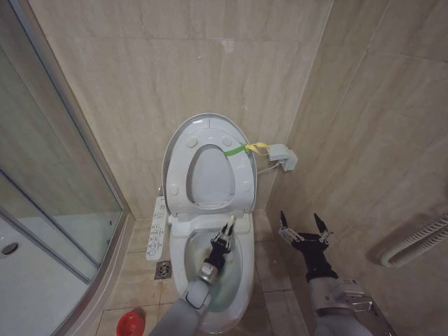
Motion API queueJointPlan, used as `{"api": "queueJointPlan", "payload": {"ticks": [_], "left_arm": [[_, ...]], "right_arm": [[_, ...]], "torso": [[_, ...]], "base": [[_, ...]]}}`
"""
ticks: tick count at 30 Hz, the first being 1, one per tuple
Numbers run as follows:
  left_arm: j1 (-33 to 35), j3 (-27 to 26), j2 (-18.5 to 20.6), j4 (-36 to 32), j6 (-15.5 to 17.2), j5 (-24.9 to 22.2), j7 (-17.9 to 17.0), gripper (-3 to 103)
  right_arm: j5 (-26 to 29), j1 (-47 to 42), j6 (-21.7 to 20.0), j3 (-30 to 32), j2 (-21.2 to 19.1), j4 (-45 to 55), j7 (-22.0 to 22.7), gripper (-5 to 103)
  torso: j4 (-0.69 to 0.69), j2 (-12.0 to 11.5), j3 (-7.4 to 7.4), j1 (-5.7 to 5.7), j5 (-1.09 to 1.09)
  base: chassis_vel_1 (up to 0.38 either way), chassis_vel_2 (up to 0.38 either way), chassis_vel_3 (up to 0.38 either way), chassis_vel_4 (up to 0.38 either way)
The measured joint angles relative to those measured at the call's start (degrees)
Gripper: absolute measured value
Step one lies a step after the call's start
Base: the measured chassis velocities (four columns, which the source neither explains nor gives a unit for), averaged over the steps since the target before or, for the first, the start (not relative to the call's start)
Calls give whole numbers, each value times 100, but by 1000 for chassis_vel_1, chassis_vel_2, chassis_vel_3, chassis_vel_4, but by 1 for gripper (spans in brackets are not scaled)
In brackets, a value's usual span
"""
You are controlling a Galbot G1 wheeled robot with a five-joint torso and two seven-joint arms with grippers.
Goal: Open the toilet lid, clean the toilet bowl with a toilet brush, close the toilet lid, and flush.
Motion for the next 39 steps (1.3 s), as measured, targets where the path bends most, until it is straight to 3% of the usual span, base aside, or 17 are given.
{"api": "queueJointPlan", "payload": {"ticks": [6,15,26,33,39], "left_arm": [[36,124,-47,-190,1,-128,10,18],[-25,-189,-34,434,-62,228,39,18],[96,82,-33,-217,-15,-37,7,18],[-23,-211,1,459,-113,116,37,18],[-1,-263,102,259,-46,93,13,18]], "right_arm": [[0,0,0,0,0,0,0,100],[0,0,0,0,0,0,0,100],[0,0,0,0,0,0,0,100],[0,0,0,0,0,0,0,100],[0,0,0,0,0,0,0,100]], "torso": [[0,0,0,0,0],[2,0,0,0,0],[0,0,0,0,0],[2,0,0,0,0],[2,0,0,0,0]], "base": [[0,0,0,0],[0,0,0,0],[0,0,0,0],[0,0,0,0],[0,0,0,0]]}}
